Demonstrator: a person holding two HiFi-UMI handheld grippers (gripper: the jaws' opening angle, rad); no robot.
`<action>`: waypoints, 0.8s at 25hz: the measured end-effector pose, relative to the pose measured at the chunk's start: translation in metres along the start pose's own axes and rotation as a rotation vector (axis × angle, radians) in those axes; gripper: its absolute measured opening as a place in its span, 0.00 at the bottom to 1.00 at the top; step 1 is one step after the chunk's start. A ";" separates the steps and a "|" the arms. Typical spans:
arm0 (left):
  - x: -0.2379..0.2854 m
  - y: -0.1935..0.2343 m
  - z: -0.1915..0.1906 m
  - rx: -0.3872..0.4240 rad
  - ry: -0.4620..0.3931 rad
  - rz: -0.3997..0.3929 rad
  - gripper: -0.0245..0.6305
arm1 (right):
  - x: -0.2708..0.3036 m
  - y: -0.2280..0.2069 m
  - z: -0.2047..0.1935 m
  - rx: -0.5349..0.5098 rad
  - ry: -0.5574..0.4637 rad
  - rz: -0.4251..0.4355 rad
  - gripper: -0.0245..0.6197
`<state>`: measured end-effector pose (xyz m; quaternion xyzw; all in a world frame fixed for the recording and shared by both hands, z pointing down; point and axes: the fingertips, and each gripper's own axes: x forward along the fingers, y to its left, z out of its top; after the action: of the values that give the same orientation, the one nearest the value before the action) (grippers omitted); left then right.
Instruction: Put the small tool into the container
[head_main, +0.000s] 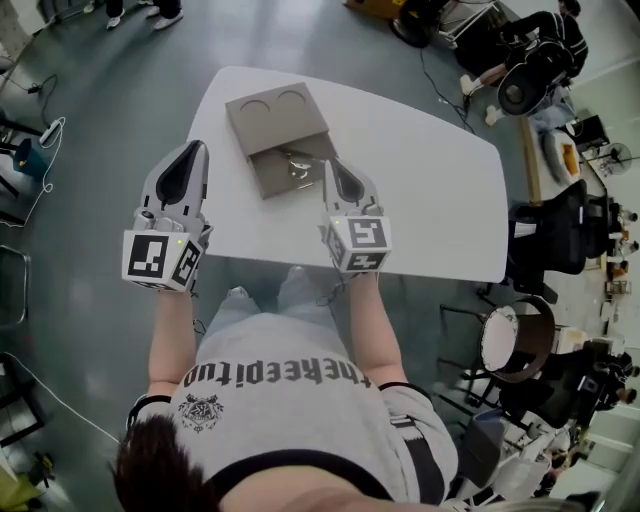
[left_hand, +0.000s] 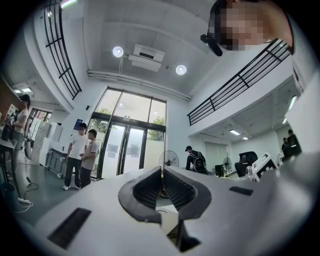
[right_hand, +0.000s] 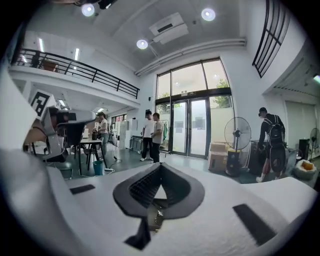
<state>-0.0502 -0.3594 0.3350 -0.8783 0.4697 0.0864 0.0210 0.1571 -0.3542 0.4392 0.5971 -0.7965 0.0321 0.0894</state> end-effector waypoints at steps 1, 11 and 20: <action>-0.001 -0.001 0.002 0.000 0.005 -0.004 0.06 | -0.004 0.001 0.003 -0.007 -0.008 -0.012 0.05; -0.019 0.001 0.009 0.020 -0.003 -0.069 0.06 | -0.041 0.013 0.036 -0.020 -0.083 -0.113 0.05; -0.034 0.004 0.022 0.012 -0.028 -0.071 0.06 | -0.073 0.021 0.062 0.013 -0.156 -0.161 0.05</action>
<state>-0.0745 -0.3310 0.3192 -0.8931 0.4382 0.0951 0.0359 0.1506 -0.2888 0.3665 0.6606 -0.7501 -0.0164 0.0255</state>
